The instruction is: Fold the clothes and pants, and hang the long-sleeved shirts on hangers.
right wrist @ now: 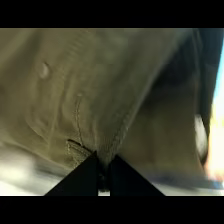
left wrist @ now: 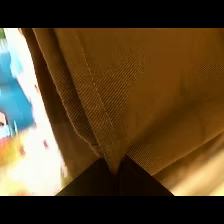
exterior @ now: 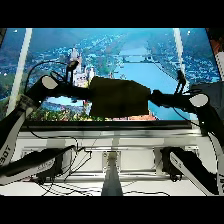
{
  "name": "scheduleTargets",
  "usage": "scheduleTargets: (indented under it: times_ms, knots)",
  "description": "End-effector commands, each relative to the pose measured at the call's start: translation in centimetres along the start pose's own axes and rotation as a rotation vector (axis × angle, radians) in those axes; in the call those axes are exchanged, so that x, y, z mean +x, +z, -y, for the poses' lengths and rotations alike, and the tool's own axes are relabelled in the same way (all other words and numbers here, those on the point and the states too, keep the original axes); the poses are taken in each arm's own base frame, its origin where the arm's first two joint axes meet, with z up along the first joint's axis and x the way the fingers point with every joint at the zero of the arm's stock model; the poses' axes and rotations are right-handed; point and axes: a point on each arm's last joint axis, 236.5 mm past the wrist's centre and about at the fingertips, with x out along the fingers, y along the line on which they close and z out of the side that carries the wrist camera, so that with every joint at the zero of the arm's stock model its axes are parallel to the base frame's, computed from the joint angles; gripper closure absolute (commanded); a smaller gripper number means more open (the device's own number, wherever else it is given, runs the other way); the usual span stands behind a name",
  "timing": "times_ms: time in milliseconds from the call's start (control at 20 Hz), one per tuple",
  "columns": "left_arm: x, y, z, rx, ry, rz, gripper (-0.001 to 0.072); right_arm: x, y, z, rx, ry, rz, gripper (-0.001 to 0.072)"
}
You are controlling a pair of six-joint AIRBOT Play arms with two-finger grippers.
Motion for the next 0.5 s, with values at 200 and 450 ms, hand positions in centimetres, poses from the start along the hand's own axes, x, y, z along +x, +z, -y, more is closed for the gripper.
scheduleTargets:
  times_ms: [200, 450]
  knots:
    - [0.5, -6.0, 0.2, 0.014, -0.038, -0.265, 0.0203, -0.4, -5.3, 4.0, -0.121, -0.136, -0.238, 0.0117]
    - [1.8, -3.8, 1.7, -0.073, -0.121, -0.181, 0.0021, 0.6, 0.1, 4.8, -0.103, -0.168, -0.021, 0.0115]
